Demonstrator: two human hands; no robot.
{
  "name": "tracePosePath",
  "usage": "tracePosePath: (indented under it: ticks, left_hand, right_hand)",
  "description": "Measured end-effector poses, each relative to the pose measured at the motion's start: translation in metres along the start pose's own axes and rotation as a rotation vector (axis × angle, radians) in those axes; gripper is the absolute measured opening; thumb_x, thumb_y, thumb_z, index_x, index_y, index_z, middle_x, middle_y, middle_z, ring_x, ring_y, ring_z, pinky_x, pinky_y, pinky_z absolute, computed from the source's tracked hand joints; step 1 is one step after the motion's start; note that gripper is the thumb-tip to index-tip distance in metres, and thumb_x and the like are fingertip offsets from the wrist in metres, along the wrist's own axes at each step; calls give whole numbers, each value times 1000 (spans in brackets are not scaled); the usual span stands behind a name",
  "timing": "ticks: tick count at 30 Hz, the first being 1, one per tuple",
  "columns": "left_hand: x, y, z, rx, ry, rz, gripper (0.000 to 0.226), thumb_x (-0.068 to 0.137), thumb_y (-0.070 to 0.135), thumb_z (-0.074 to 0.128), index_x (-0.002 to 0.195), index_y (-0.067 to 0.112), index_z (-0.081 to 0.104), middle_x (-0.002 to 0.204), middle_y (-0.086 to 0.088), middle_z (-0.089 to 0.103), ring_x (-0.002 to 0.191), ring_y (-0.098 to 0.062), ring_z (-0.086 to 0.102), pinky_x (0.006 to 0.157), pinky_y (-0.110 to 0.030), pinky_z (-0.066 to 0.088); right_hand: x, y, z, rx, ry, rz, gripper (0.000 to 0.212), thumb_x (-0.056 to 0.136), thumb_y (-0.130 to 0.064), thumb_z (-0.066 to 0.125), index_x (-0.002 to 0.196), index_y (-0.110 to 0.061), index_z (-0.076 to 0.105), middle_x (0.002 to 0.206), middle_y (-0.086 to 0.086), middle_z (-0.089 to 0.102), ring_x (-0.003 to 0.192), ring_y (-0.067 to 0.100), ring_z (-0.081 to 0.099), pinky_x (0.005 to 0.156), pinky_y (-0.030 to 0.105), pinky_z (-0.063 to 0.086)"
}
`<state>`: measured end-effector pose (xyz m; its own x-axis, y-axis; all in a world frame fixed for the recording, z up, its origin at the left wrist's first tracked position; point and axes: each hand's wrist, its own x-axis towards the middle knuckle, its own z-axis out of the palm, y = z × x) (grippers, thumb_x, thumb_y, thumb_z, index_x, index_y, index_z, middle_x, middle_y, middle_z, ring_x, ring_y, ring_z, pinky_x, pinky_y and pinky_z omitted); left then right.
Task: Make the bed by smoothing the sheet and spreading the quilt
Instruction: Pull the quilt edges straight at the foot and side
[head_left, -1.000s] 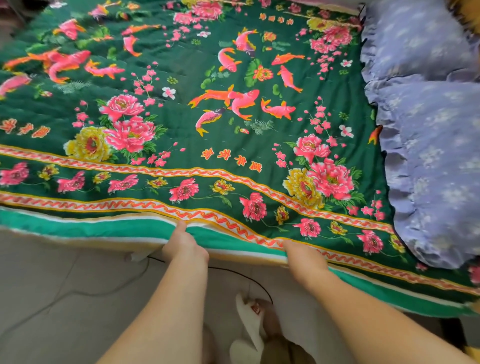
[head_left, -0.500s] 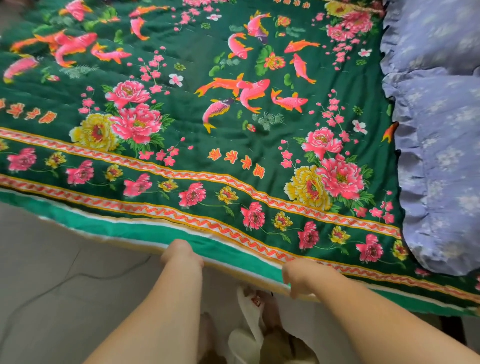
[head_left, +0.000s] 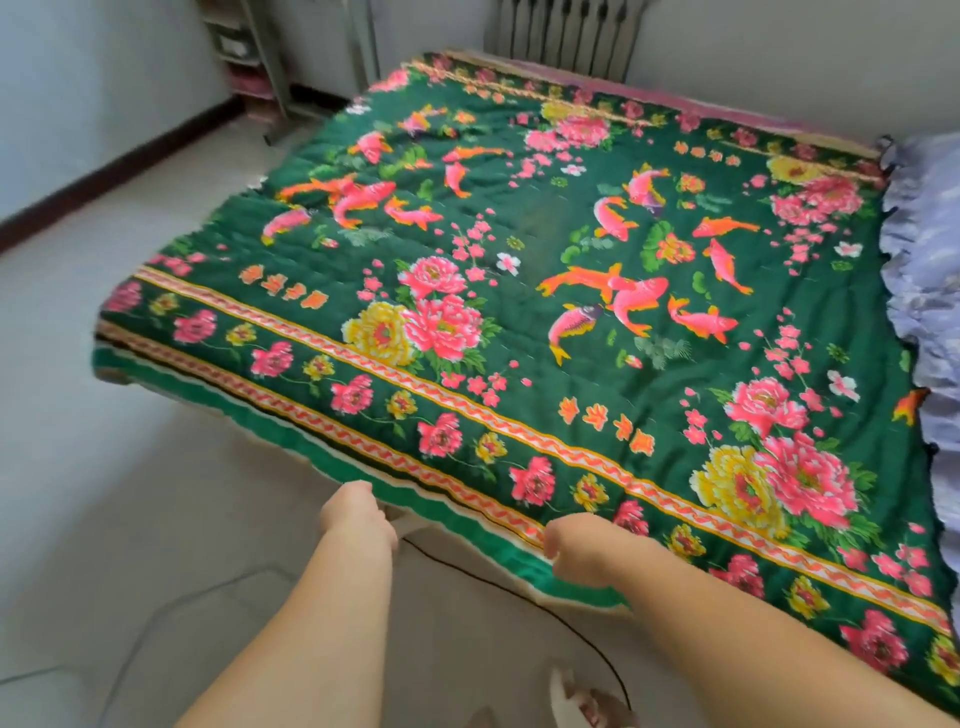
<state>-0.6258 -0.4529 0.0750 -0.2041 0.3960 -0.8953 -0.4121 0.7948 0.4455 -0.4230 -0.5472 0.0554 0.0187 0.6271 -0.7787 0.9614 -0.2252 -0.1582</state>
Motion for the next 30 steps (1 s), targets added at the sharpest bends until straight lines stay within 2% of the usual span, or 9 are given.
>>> tracePosePath:
  ticks: [3,7,11,14,15,19,23,27,30]
  left_hand:
    - [-1,39,-23,-10,20,93,48,97,12,38,144,3,32,151,-15,32,140,-30,32,113,-42,27]
    - [-12,77,-46,-127,57,113,46,99,12,36,145,6,32,150,-14,34,139,-24,34,113,-40,25]
    - [-5,105,-60,-182,107,122,41,97,15,41,137,9,43,142,-12,46,132,-23,43,110,-40,28]
    - [0,123,-64,-212,118,124,39,97,14,43,135,7,45,140,-12,48,130,-22,46,110,-40,30]
    - [5,129,-64,-221,109,130,40,97,15,43,136,6,44,141,-12,47,131,-22,45,110,-39,30]
    - [19,155,-60,-252,48,143,47,99,20,43,142,4,36,145,-11,43,133,-21,43,111,-37,28]
    - [38,189,-48,-230,77,130,46,99,18,42,142,4,36,145,-12,44,133,-23,43,112,-38,29]
    - [65,231,-37,-210,78,112,45,100,18,42,142,3,36,145,-13,44,133,-24,44,111,-40,31]
    - [89,258,-35,-203,81,115,45,100,18,40,143,4,34,146,-12,42,134,-24,42,112,-39,30]
  right_hand:
    - [7,-43,-26,-37,25,-78,32,89,-4,48,118,-4,61,117,14,63,108,31,59,91,39,51]
    - [17,-89,-56,-126,26,-163,29,88,-3,45,112,-2,62,99,10,61,90,28,57,79,38,50]
    - [32,-123,-80,-182,33,-209,27,89,-4,46,112,-2,62,98,12,60,89,28,57,74,34,49]
    - [51,-142,-95,-214,14,-235,13,90,-5,47,92,-4,60,90,10,56,84,26,53,66,33,47]
    - [58,-147,-100,-219,9,-238,12,90,-5,48,93,-3,59,88,8,53,82,25,50,65,32,44]
    - [87,-161,-118,-216,-7,-234,28,91,-6,47,115,-3,61,105,12,62,89,25,54,77,35,47]
    - [119,-177,-139,-194,-43,-223,30,91,-8,46,116,-6,62,115,12,65,102,27,61,84,34,50]
    - [157,-198,-163,-187,-75,-203,30,91,-9,46,116,-5,63,107,12,64,88,23,56,74,33,46]
    - [178,-222,-184,-208,-111,-212,30,94,-11,46,119,-5,61,118,12,63,103,27,59,83,35,49]
